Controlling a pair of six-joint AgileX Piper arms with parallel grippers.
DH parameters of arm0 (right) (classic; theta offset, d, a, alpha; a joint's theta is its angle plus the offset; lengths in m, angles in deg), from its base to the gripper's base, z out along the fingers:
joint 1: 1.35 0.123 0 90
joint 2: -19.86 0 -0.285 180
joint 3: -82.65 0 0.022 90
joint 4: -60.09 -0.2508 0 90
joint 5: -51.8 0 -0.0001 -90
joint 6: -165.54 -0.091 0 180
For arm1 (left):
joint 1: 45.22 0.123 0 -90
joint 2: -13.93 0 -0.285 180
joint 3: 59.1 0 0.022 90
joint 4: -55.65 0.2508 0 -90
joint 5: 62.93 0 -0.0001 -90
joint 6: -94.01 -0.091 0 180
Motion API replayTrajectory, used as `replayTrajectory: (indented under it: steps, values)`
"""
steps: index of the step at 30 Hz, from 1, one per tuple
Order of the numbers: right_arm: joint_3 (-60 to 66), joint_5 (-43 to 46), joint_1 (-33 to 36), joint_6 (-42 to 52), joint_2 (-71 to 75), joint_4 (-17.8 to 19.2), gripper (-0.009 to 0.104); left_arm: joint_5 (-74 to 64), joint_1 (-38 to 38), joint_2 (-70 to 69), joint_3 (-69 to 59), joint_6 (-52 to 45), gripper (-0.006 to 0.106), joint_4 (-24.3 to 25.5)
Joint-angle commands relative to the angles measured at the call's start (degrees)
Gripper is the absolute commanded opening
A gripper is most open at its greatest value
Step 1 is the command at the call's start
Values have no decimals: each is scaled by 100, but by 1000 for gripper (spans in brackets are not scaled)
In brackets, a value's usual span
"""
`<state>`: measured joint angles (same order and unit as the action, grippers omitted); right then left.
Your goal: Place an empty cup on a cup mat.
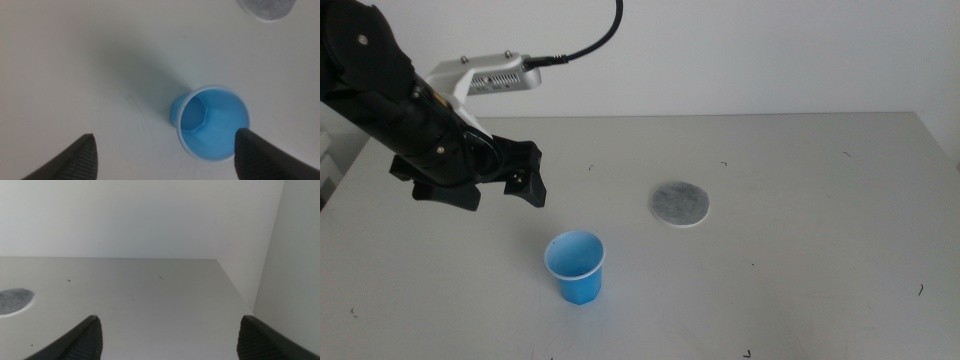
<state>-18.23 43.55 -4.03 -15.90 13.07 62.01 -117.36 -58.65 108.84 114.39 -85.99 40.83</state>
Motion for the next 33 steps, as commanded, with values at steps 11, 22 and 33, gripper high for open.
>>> replayTrajectory:
  steps: [11, 22, 33]
  values:
    - [-66, 447, 11, 49, 110, 52, 94, 185, -521, 987, 170, 276, 105, -88]
    - [-66, 447, 11, 49, 110, 52, 94, 301, -549, 1731, 170, 291, 101, -85]
    - [-66, 447, 11, 49, 110, 52, 94, 329, -549, 1752, 175, 291, 9, -123]
